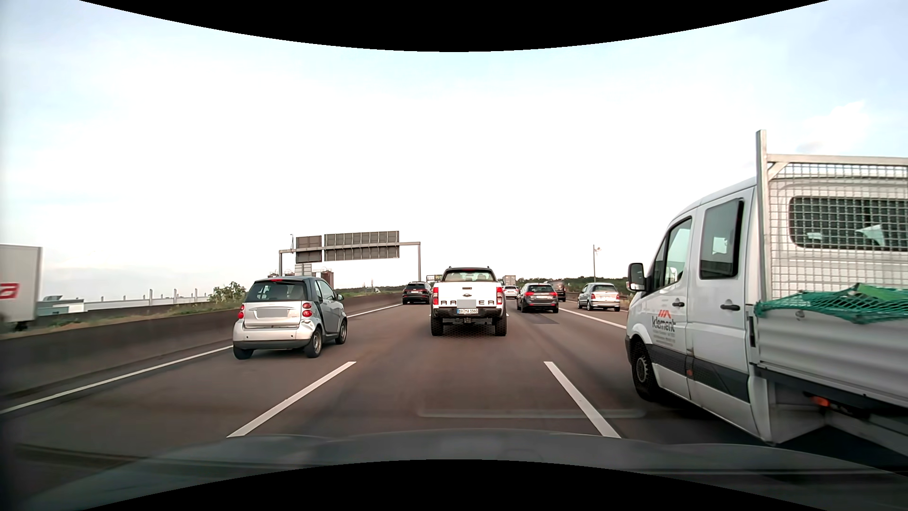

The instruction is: Follow the waypoints while adhering to traffic rules and regulations

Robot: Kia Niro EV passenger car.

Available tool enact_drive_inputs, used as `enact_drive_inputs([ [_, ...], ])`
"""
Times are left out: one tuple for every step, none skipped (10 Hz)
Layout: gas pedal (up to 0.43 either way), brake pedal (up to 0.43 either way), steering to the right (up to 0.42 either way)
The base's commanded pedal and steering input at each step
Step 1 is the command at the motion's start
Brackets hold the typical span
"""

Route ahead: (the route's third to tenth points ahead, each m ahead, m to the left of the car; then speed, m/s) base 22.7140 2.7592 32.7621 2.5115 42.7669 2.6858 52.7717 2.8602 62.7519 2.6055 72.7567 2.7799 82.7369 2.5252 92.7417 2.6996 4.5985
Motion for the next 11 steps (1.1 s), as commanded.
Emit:
enact_drive_inputs([
  [0.110, 0.000, -0.004],
  [0.110, 0.000, -0.004],
  [0.110, 0.000, -0.004],
  [0.110, 0.000, -0.004],
  [0.110, 0.000, -0.004],
  [0.110, 0.000, -0.005],
  [0.110, 0.000, -0.005],
  [0.110, 0.000, -0.005],
  [0.110, 0.000, -0.005],
  [0.110, 0.000, -0.006],
  [0.110, 0.000, -0.008],
])
